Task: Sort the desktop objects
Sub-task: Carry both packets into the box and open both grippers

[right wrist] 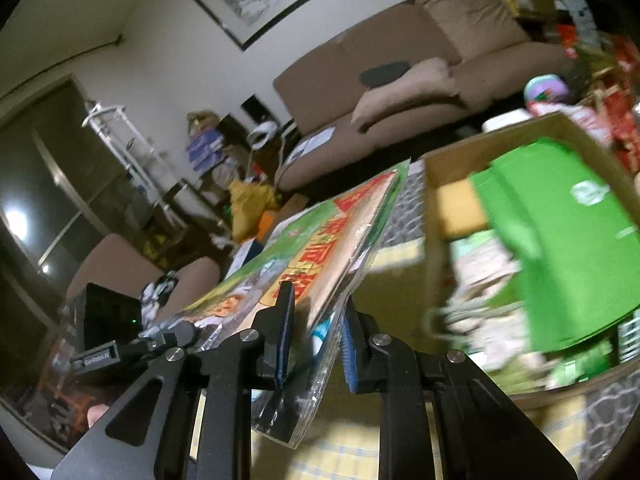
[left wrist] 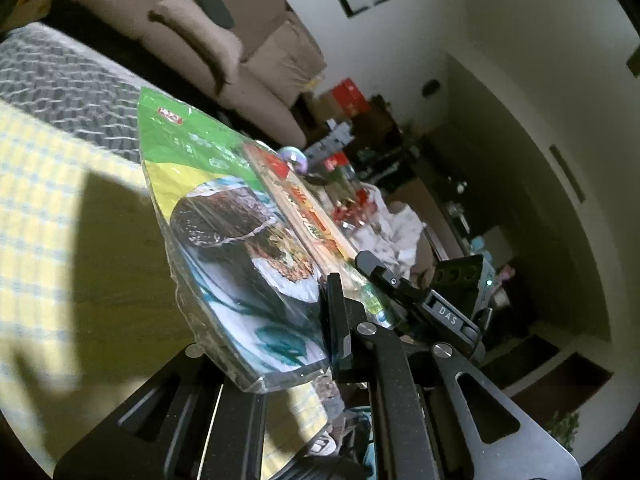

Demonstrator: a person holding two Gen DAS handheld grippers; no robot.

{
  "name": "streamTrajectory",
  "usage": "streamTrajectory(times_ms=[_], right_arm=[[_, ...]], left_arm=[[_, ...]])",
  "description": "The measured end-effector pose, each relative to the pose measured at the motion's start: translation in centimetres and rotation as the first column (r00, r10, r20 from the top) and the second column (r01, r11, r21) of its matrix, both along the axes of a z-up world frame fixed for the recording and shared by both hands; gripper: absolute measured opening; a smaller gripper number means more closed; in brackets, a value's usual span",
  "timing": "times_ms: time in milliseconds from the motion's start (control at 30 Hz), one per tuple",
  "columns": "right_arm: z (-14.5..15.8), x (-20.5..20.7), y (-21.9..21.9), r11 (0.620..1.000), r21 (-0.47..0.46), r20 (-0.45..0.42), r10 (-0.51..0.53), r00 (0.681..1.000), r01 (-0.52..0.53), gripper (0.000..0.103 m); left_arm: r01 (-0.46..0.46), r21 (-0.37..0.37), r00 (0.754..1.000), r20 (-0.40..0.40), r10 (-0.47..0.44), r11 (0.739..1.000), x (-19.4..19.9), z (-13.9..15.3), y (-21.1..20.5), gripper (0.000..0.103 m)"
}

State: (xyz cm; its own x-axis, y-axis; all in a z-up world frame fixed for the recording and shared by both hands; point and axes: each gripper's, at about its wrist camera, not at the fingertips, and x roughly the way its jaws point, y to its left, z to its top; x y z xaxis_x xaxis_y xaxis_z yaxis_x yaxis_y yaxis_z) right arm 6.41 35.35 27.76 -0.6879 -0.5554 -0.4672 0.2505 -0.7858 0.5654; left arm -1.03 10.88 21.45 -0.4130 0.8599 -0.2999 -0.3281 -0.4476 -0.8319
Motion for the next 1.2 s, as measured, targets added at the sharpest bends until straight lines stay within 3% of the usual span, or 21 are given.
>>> streamTrajectory(times_ms=[267, 600, 867, 1000, 1200], right_arm=[[0.5, 0.9, 8.6, 0.994, -0.005, -0.021, -0.113, 0.993, 0.113, 0.021], [-2.8, 0.6, 17.3, 0.976, 0.007, 0.024, -0.217, 0.976, 0.217, 0.02], [-5.6, -0.8, 20.4, 0.963, -0.013, 0.057, -0.269, 0.961, 0.27, 0.019], [-6.5, -2.1, 20.4, 0.962, 0.029, 0.071, -0.274, 0.959, 0.272, 0.019], [-7.4, -4.1, 19.6, 0.954, 0.12, 0.083, -0.285, 0.955, 0.274, 0.019]], left_arm=[[0.102, -0.039, 0.994, -0.045, -0.104, 0.994, -1.8, 1.5, 9.3, 0.008], [0.212, -0.089, 0.977, -0.018, -0.214, 0.973, -2.9, -0.1, 18.2, 0.009], [0.247, -0.153, 0.969, 0.028, -0.246, 0.957, -3.6, -2.0, 21.6, 0.01], [0.245, -0.162, 0.97, 0.045, -0.24, 0.956, -3.9, -3.0, 22.1, 0.01], [0.221, -0.238, 0.975, 0.077, -0.208, 0.946, -5.3, -4.3, 22.8, 0.01]])
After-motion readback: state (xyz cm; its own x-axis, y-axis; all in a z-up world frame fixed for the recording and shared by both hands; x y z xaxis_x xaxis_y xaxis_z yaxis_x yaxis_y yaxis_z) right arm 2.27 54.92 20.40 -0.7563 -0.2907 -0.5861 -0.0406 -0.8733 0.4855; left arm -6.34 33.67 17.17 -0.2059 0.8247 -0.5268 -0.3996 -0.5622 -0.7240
